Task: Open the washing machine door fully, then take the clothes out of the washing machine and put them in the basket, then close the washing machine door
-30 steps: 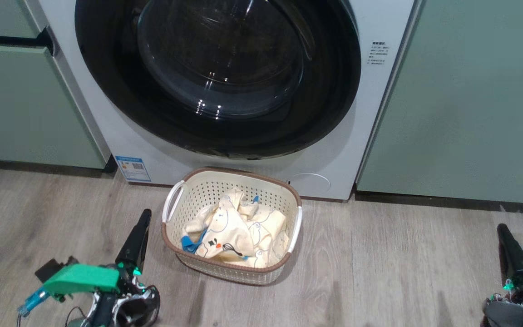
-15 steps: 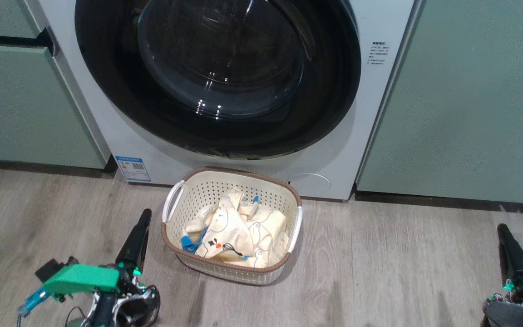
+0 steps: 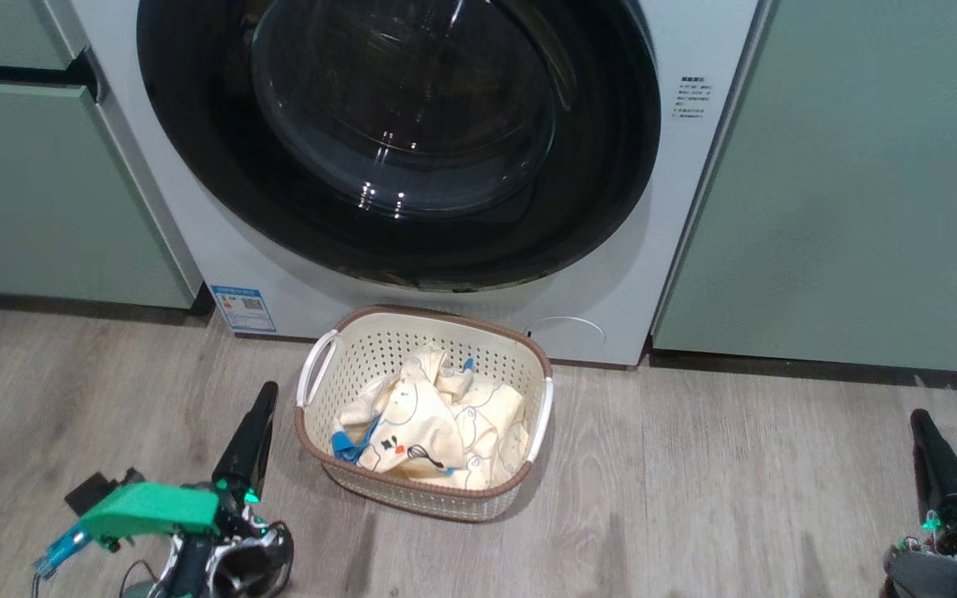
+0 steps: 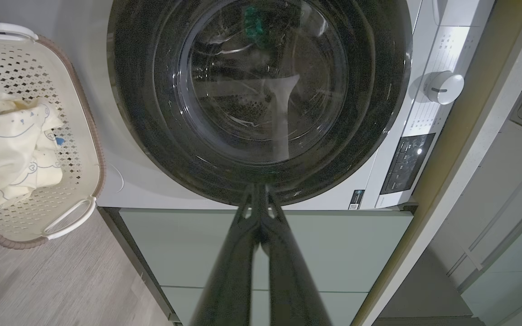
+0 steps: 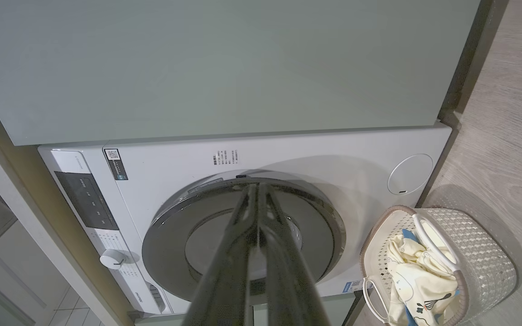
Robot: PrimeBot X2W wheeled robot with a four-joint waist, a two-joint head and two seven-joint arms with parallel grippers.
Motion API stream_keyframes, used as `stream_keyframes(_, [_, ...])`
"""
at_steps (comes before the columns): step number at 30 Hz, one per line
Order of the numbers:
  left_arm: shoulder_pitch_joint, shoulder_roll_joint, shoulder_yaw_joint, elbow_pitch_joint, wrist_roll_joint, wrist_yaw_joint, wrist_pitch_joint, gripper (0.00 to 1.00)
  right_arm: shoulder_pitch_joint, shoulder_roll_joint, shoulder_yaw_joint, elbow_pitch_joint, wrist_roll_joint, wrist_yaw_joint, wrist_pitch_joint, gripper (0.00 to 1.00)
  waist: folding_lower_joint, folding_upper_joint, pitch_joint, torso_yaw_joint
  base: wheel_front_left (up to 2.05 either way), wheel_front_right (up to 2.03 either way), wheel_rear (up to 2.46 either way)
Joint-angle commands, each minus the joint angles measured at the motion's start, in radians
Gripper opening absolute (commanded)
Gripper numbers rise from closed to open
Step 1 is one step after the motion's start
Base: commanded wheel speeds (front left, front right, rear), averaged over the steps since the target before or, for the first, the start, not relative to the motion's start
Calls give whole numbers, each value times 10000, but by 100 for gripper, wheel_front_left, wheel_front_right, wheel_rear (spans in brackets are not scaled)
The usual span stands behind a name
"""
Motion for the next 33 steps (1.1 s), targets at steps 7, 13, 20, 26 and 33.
stream_keyframes(7, [-565, 63, 418, -278, 87, -88, 41, 0, -544, -27, 159, -318, -116, 35, 86, 0, 0, -1, 0, 0, 0, 0, 0])
stream_keyframes(13, [-565, 60, 423, -278, 91, -88, 44, 0, -545, -22, 152, -318, -122, 35, 91, 0, 0, -1, 0, 0, 0, 0, 0])
stream_keyframes(20, [-566, 56, 428, -278, 95, -88, 48, 0, -546, -17, 144, -318, -128, 35, 98, 0, 0, -1, 0, 0, 0, 0, 0])
stream_keyframes(26, [-566, 54, 431, -277, 98, -88, 51, 0, -546, -13, 138, -317, -133, 35, 103, 0, 0, -1, 0, 0, 0, 0, 0])
stream_keyframes(33, [-567, 51, 435, -277, 101, -88, 54, 0, -547, -8, 131, -317, -139, 35, 108, 0, 0, -1, 0, 0, 0, 0, 0])
